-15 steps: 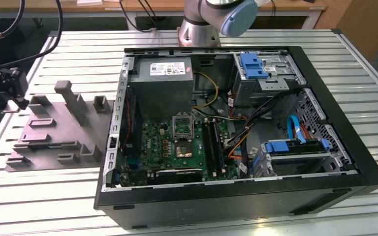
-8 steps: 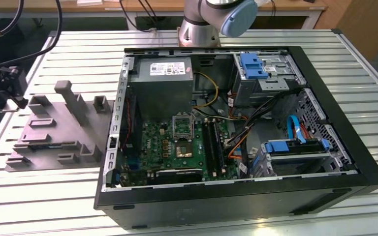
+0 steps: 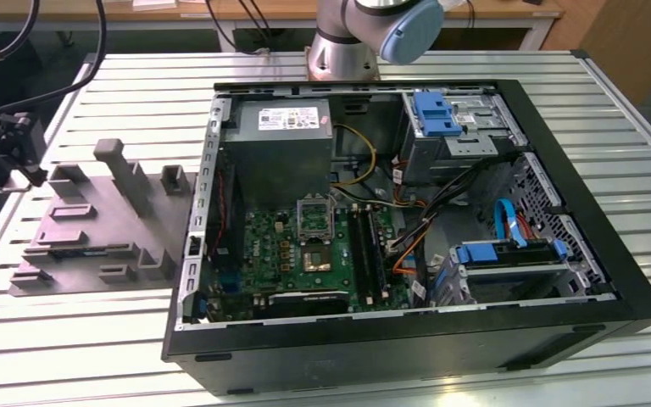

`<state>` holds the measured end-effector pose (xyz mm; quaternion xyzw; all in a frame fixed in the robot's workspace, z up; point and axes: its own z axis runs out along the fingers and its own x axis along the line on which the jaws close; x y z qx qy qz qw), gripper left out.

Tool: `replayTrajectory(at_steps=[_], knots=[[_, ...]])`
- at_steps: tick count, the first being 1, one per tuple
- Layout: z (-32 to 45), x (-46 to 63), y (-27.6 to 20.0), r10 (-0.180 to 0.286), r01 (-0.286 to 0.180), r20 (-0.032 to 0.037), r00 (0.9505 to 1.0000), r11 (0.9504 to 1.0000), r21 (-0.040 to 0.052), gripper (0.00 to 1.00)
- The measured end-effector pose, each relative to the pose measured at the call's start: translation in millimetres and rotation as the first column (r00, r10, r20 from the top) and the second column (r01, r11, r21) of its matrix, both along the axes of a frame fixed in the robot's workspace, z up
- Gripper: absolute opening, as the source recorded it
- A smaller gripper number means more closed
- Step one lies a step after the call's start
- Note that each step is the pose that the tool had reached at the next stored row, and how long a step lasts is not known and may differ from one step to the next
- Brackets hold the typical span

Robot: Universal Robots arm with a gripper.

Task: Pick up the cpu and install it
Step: 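Pick up the cpu and move it towards the insertion slot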

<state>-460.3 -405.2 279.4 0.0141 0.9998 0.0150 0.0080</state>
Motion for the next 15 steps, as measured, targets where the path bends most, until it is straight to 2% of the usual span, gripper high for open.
replayTrajectory(at_steps=[15], knots=[[6.0,0.0,0.1,0.0,0.0,-0.0001,1.0,1.0,0.0,0.47]])
